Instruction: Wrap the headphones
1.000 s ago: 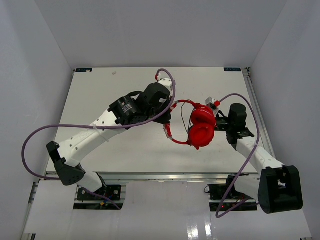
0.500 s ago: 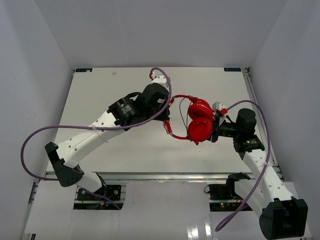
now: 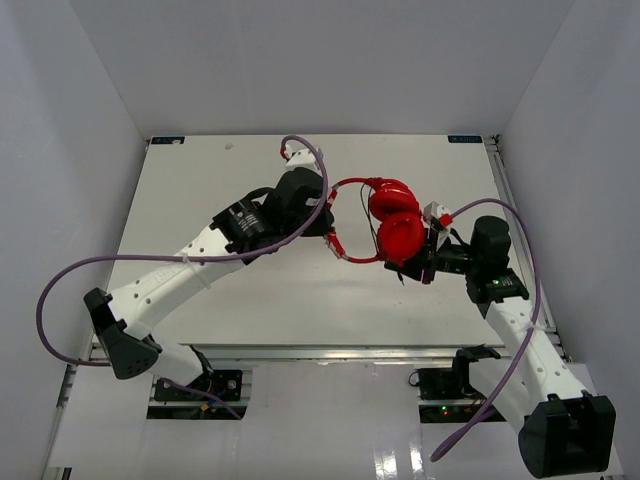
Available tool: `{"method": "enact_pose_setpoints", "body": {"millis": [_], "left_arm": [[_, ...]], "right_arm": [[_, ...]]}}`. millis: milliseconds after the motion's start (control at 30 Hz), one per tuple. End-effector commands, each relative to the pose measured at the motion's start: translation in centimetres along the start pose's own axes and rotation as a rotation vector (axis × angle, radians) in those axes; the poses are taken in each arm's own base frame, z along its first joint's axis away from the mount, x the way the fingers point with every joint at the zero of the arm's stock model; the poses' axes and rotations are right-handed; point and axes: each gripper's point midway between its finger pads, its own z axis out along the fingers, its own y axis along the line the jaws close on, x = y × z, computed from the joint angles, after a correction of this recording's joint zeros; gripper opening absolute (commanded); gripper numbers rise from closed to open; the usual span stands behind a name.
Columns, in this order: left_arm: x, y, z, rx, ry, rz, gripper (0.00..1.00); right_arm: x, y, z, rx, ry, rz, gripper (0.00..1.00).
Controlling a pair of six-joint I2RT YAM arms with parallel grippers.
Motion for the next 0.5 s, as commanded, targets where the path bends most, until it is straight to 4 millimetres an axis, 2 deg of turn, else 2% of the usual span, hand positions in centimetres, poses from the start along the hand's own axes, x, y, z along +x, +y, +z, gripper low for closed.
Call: {"method": "enact_pose_setpoints", "body": {"millis": [0, 200, 300, 467], "left_arm": [[-5.5, -1.9, -3.9, 0.139, -0.211, -0.200, 0.00], [-5.8, -1.0, -4.0, 0.124, -0.243, -0.238, 0.00], [-6.2, -0.5, -4.0, 0.103, -0.263, -0.261, 0.00], [-6.7, 0.4, -3.2, 0.060, -0.298, -0.329, 0.00]], "right_arm": [[-3.1, 0.1, -0.2, 0.002, -0.065, 0.030, 0.08], [-4.0, -1.7, -0.7, 0.062, -0.097, 0.086, 0.08], [-4.5, -1.9, -0.8, 0.076, -0.110, 0.091, 0.08], [-4.7, -2.0, -1.3, 0.121, -0.086, -0.039, 0.08]]}}
